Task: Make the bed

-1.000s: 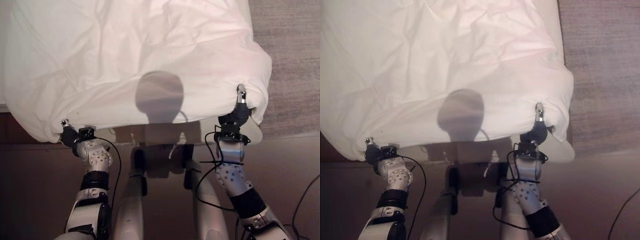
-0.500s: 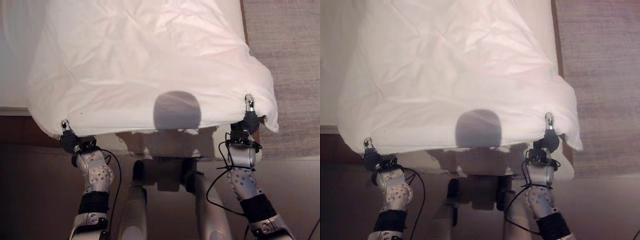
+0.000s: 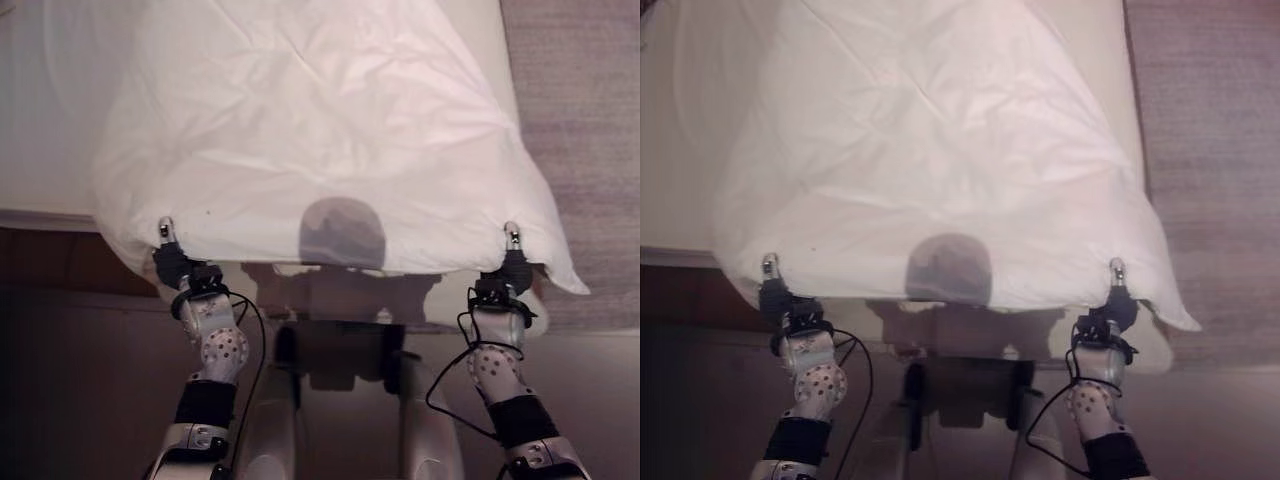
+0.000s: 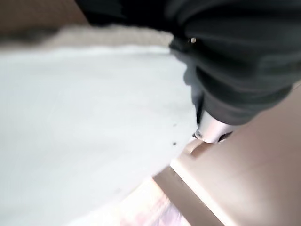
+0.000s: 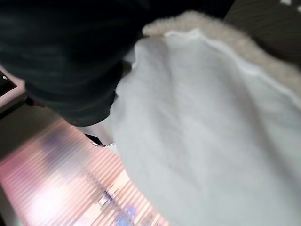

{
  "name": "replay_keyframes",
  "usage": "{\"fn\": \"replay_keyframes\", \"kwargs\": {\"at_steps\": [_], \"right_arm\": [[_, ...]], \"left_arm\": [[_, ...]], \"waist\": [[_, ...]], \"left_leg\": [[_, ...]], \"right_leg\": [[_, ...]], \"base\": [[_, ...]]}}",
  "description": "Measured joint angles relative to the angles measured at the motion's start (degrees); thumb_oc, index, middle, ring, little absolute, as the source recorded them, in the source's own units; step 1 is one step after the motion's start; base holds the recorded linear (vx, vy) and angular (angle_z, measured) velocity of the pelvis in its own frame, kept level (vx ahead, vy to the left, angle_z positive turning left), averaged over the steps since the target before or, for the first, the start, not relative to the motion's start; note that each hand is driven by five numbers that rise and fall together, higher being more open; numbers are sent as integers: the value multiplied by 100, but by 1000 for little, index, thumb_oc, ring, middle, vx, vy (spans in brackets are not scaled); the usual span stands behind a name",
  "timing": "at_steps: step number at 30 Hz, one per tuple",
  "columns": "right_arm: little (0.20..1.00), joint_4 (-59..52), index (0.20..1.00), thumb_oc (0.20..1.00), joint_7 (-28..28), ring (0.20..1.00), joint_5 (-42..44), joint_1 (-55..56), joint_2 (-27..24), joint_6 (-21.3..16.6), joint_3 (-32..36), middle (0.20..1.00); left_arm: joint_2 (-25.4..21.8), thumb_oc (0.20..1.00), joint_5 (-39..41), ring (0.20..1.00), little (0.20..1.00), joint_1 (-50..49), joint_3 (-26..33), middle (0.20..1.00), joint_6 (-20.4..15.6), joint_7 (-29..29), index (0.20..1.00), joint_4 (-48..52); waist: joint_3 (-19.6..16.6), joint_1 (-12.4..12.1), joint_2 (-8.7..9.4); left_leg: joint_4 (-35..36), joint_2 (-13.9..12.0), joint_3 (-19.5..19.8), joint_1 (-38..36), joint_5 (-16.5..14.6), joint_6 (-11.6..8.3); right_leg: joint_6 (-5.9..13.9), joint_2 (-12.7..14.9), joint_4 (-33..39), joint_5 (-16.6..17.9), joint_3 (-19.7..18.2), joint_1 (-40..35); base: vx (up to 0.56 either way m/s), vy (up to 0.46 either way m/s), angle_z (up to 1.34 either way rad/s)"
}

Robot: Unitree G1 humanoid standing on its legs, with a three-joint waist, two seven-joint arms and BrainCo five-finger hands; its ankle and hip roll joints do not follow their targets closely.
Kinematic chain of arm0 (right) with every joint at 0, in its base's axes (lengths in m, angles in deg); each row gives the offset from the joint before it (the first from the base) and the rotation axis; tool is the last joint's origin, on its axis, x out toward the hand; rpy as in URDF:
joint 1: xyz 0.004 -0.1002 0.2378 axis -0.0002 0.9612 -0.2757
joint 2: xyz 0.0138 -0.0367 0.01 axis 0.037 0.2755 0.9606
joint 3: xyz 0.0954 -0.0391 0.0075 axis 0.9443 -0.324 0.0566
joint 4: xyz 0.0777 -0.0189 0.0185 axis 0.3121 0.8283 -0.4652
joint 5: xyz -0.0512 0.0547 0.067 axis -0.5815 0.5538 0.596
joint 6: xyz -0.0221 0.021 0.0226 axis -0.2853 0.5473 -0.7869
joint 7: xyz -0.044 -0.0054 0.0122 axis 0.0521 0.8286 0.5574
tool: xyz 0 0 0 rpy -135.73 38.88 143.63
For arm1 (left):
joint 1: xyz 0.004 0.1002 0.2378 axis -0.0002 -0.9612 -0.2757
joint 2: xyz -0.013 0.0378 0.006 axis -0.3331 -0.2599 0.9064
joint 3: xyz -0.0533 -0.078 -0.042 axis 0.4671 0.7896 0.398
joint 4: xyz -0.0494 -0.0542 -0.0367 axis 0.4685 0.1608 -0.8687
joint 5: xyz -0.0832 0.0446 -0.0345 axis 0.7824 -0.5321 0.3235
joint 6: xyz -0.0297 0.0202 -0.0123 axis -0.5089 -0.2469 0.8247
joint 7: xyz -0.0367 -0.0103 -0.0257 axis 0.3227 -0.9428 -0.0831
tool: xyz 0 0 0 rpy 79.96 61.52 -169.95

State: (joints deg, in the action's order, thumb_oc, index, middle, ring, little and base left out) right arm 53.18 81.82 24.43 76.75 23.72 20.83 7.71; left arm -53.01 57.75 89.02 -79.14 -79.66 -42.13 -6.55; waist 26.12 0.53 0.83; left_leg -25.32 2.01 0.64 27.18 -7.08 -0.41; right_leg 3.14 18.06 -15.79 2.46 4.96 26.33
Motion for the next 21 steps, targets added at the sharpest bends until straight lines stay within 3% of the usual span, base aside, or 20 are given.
{"fn": "replay_keyframes", "kwargs": {"at_steps": [1,2,3,5,8,10,12,15,19,20,21], "right_arm": [[200,-8,200,200,-59,200,35,106,35,29,-170,200],[200,-13,200,200,-80,200,74,151,116,80,-281,200],[200,-22,200,200,-104,200,75,73,176,102,-334,200],[200,-47,200,200,-234,200,68,67,160,192,-415,200],[200,-51,200,200,-275,200,67,154,76,195,-447,200],[200,-50,200,200,-295,200,65,239,-27,195,-469,200],[200,64,200,200,-325,200,60,162,-91,205,-493,200],[200,140,200,200,-315,200,-81,70,-88,277,-529,200],[200,177,200,200,-310,200,-170,161,-98,275,-451,200],[200,196,200,200,-299,200,-172,171,-135,264,-407,200],[200,292,200,200,-247,200,-184,239,-162,257,-284,200]], "left_arm": [[-61,200,-2,200,200,-63,44,200,-1,-11,200,1],[-99,200,-11,200,200,-123,95,200,-3,-20,200,10],[-155,200,-15,200,200,-165,190,200,-2,-22,200,13],[-125,200,-151,200,200,-289,329,200,-1,-62,200,110],[-92,200,-240,200,200,-394,199,200,99,-111,200,129],[-93,200,-241,200,200,-434,64,200,140,-114,200,138],[-130,200,-240,200,200,-526,31,200,142,-106,200,262],[-121,200,-228,200,200,-764,66,200,179,-96,200,283],[-89,200,-209,200,200,-800,29,200,250,33,200,290],[4,200,-190,200,200,-824,14,200,274,90,200,258],[92,200,-149,200,200,-745,-97,200,382,102,200,264]], "waist": [[-85,4,-9],[-99,-14,27],[-99,-46,24],[-109,-26,45],[-93,22,105],[-106,23,138],[-82,-3,176],[-83,-51,166],[-82,3,146],[-58,-20,63],[-59,18,27]], "left_leg": [[-71,95,-110,88,10,186],[-29,127,-241,77,39,327],[47,101,-240,69,74,344],[424,171,-356,16,297,519],[1021,401,-470,-312,592,648],[1074,543,-512,-363,618,688],[1154,545,-779,-356,635,719],[1271,467,-711,-417,655,648],[1443,476,-458,-552,725,500],[1416,490,-337,-517,785,377],[1280,589,-270,-439,907,-39]], "right_leg": [[-101,-58,57,347,10,-60],[75,-162,-122,178,31,28],[182,-242,-450,-19,-12,128],[169,-899,-1372,-687,-23,528],[62,-1487,-1417,-1026,-37,546],[10,-1581,-1157,-1005,-53,468],[-161,-1577,-1015,-914,-129,498],[-447,-1702,-605,-635,-84,308],[-613,-1706,-515,-675,79,144],[-690,-1756,-596,-644,101,120],[-742,-1547,-626,-782,146,83]], "base": [[-68,415,-33],[-65,270,-35],[-51,216,-48],[-16,132,-37],[-12,49,-9],[-67,-3,3],[-10,-136,-25],[26,-203,-22],[-38,-125,31],[-14,-26,76],[2,-17,83]]}}
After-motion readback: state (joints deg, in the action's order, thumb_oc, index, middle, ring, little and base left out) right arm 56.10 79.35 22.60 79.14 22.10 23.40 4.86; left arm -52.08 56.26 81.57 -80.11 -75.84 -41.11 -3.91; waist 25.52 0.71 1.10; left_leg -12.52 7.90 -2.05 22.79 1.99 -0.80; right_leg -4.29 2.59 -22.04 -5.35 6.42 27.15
